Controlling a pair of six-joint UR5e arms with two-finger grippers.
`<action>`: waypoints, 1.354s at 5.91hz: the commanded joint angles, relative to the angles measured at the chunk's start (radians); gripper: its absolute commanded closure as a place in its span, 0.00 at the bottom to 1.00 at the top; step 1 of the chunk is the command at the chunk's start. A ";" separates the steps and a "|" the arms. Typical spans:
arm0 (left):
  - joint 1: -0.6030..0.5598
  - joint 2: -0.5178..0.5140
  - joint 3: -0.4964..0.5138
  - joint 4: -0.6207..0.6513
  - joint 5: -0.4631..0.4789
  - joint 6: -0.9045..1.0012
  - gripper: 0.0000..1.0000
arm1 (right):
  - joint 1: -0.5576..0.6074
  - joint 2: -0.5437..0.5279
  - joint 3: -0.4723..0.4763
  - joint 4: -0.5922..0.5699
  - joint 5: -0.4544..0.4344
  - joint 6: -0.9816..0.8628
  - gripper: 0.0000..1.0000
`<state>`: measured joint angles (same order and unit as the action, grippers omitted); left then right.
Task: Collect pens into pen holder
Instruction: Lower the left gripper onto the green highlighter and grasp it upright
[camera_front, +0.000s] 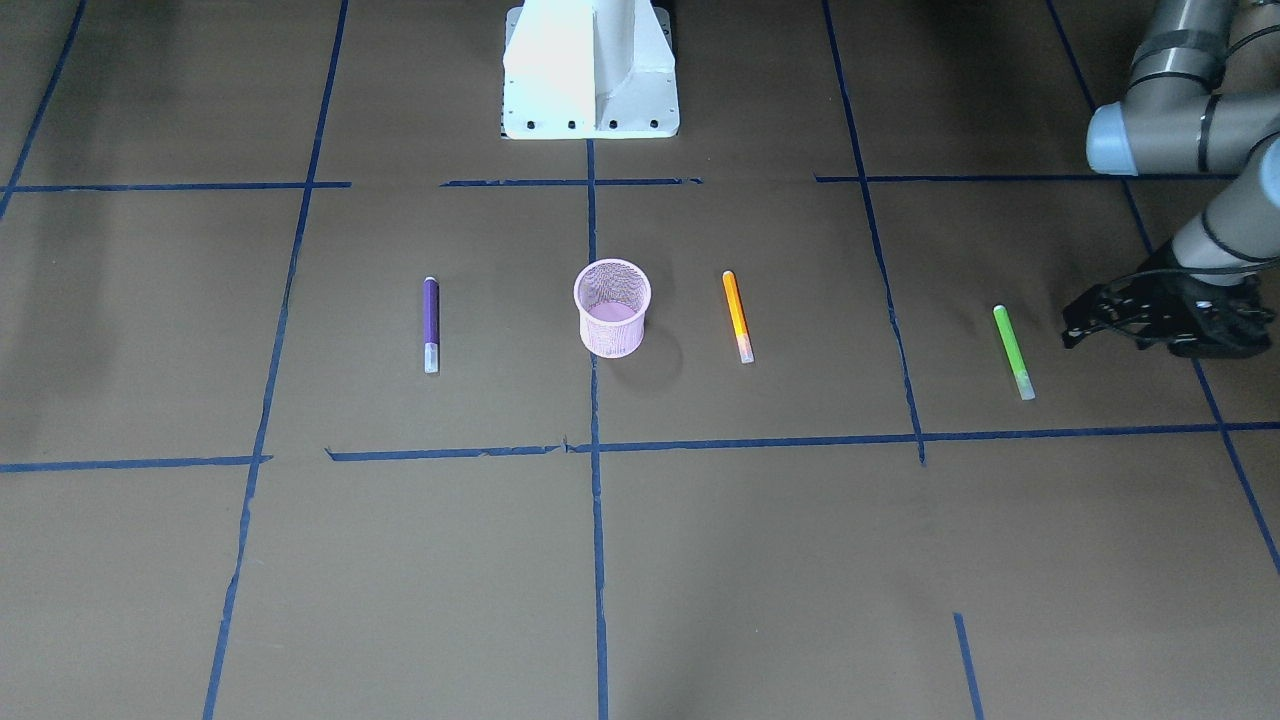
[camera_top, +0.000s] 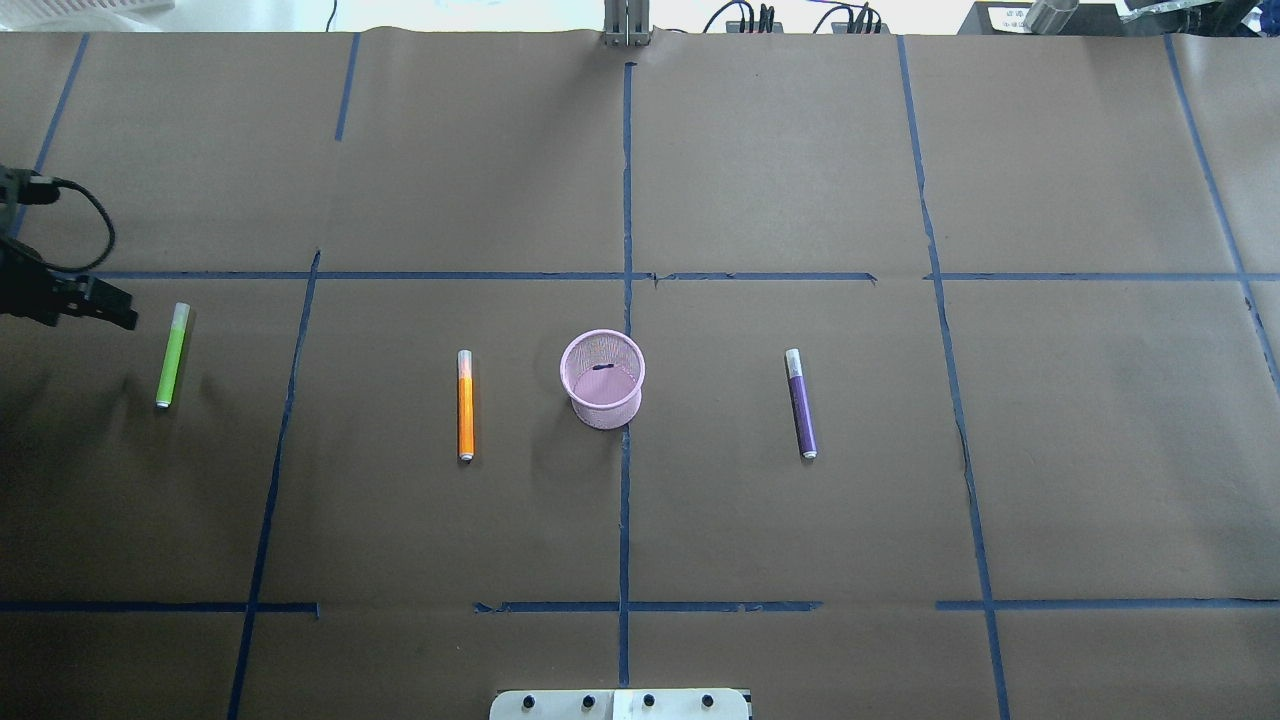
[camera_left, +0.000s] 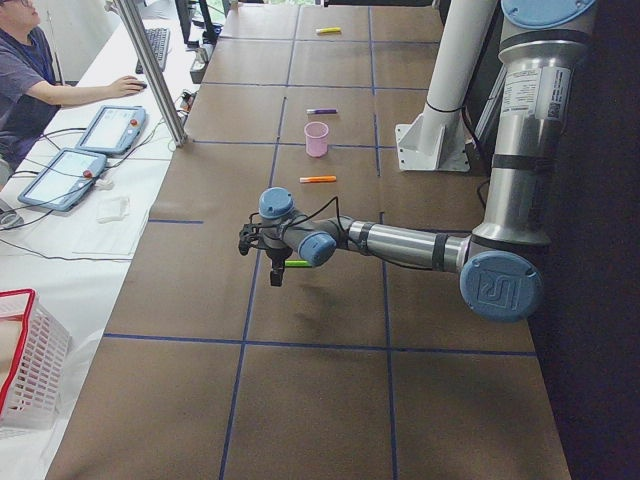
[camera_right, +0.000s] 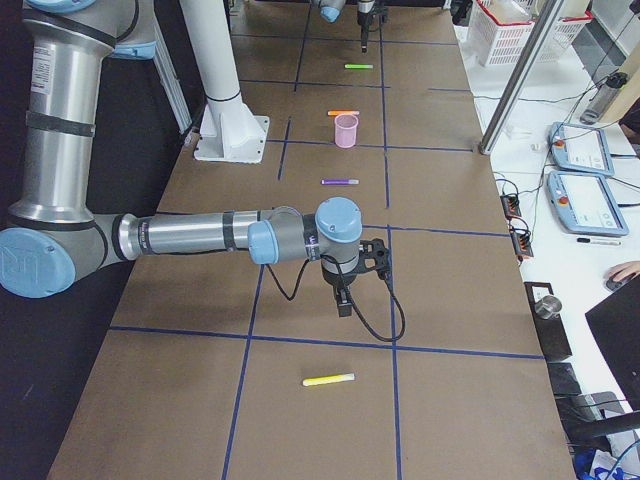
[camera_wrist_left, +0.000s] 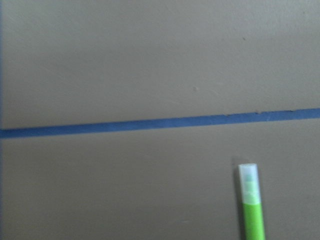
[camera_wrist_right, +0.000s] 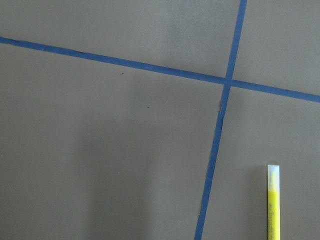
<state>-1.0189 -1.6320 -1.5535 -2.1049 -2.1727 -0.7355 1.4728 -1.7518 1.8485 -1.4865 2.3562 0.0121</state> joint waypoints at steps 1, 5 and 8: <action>0.090 -0.021 0.019 -0.044 0.063 -0.074 0.01 | 0.001 0.000 0.001 0.000 0.002 0.000 0.00; 0.094 -0.049 0.044 -0.033 0.063 -0.074 0.41 | 0.001 -0.001 -0.002 -0.001 0.003 -0.001 0.00; 0.094 -0.055 0.049 -0.035 0.062 -0.076 0.94 | 0.001 -0.005 -0.002 -0.001 0.003 -0.001 0.00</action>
<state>-0.9251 -1.6865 -1.5045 -2.1388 -2.1104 -0.8111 1.4741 -1.7551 1.8470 -1.4880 2.3592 0.0115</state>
